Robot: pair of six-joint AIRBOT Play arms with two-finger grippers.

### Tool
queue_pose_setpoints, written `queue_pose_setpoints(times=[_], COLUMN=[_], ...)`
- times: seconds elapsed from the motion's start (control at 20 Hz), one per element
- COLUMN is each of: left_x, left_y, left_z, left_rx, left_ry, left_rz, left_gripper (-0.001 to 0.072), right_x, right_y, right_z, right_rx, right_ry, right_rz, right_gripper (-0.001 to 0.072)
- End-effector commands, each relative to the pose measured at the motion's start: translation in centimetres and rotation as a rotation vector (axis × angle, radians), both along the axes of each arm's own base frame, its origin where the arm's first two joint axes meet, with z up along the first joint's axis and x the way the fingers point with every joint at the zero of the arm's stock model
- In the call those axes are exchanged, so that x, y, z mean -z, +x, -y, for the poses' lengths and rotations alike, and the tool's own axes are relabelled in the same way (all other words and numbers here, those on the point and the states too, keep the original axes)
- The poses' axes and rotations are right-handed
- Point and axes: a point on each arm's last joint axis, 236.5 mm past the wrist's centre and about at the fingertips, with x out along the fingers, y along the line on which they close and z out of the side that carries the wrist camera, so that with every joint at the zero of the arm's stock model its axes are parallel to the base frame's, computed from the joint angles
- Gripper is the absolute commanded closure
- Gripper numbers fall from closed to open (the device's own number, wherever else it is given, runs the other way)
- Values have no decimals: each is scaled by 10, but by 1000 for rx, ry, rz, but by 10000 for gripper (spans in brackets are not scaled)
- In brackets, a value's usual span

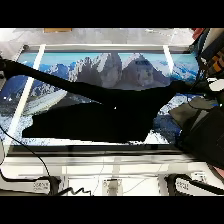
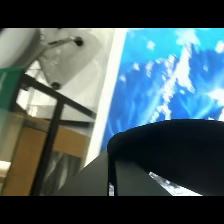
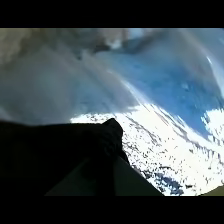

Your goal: Fold the clothes and pants, and hang the long-sleeved shirts on hangers.

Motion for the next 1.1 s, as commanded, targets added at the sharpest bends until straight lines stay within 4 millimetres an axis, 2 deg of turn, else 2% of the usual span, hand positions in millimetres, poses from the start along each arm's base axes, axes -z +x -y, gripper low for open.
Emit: queue_pose_setpoints(times=[0.0, 0.15, 0.25, 0.45, 0.55, 0.6, 0.65, 0.8, 0.85, 0.95, 1.05], left_x=[-10, 14, 37, 101, 123, 124, 114, 60, 50, 55, 70], left_y=[-20, -38, -40, -29, -16, -3, 12, 60, 70, 78, 82], left_z=[-12, -16, -12, 1, 6, 10, 17, 53, 66, 85, 96], left_rx=[-46, -99, -98, -80, -59, -33, 9, 162, 200, 236, 250], left_ry=[-5, -60, -104, -207, -228, -216, -194, -116, -102, -103, -113], left_rz=[-8, -101, -143, -239, -254, -227, -170, 58, 102, 102, 70], left_gripper=[698, 699, 699, 698, 698, 698, 698, 698, 699, 699, 698], right_x=[-27, -55, -63, -49, -40, -35, -31, -25, -21, -4, 18], right_y=[-20, -31, -31, -20, -9, -3, 3, 29, 39, 55, 71], right_z=[-16, -20, -19, -10, -5, -2, 0, 16, 22, 31, 39], right_rx=[-178, -254, -251, -229, -211, -199, -187, -119, -94, -50, 16], right_ry=[-71, -145, -159, -175, -175, -174, -174, -192, -199, -191, -156], right_rz=[-8, 55, 83, 71, 69, 71, 75, 128, 145, 149, 139], right_gripper=[684, 684, 684, 684, 684, 684, 684, 684, 683, 684, 684])
